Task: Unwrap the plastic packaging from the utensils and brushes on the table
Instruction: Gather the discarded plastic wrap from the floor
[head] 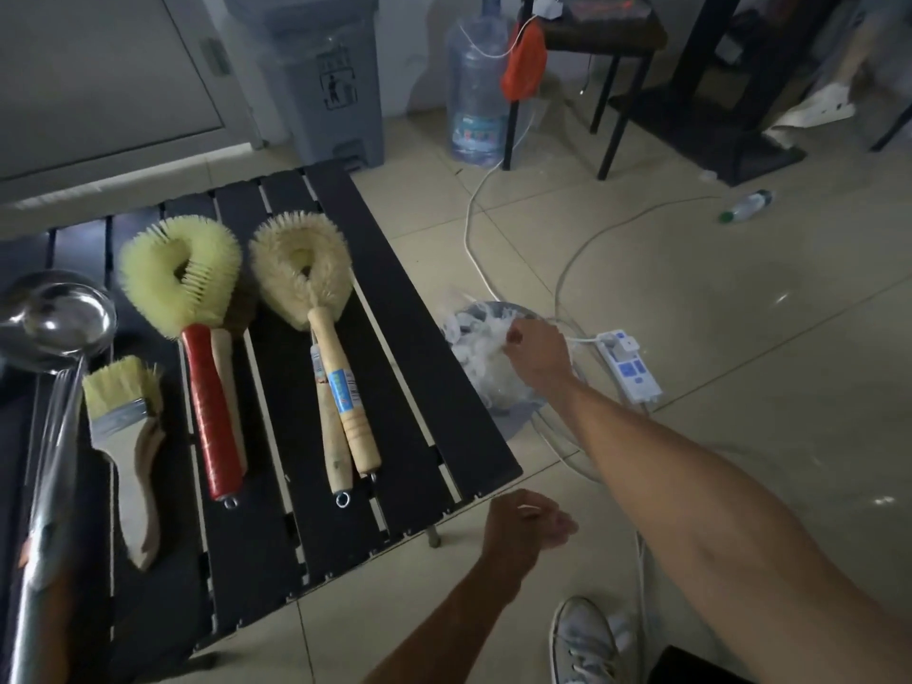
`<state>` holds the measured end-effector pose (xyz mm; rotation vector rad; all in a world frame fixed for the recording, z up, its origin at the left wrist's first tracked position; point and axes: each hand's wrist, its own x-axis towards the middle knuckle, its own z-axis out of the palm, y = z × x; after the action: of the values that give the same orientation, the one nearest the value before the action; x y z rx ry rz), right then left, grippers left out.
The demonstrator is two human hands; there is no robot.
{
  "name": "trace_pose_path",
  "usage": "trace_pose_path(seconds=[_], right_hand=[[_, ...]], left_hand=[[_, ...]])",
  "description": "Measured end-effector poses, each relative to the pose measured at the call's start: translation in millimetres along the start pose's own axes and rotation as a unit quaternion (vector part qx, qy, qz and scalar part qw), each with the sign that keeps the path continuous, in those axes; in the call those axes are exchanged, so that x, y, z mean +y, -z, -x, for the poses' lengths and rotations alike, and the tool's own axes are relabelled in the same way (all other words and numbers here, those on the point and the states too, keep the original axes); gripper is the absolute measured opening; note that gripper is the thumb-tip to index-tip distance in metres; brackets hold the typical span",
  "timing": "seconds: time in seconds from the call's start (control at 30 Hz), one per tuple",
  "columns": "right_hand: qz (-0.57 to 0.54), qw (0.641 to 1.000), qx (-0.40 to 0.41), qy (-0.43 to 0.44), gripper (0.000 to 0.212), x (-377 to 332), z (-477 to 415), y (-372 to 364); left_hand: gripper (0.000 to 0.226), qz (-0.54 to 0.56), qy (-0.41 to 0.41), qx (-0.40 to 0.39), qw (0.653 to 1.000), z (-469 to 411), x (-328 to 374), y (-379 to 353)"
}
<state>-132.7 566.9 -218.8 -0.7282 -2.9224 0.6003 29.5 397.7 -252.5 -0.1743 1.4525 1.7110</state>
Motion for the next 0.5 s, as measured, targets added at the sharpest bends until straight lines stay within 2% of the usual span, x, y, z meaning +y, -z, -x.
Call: trace_pose_path(seconds=[0.1,0.23,0.5], right_hand=[[0.076,0.997,-0.005,0.002,0.027,2,0,-20],[0.122,0.991,-0.063,-0.008,0.027,4,3,-18],[0.057,0.994,-0.086,-0.024,0.038,-9,21,28]], left_hand=[[0.016,-0.023,0.018,-0.013,0.999,-2,-5,6],[0.017,-0.052,0.023,-0.025,0.998,4,-6,9],[0.015,-0.116,0.020,-0.029,0.993,36,16,14]])
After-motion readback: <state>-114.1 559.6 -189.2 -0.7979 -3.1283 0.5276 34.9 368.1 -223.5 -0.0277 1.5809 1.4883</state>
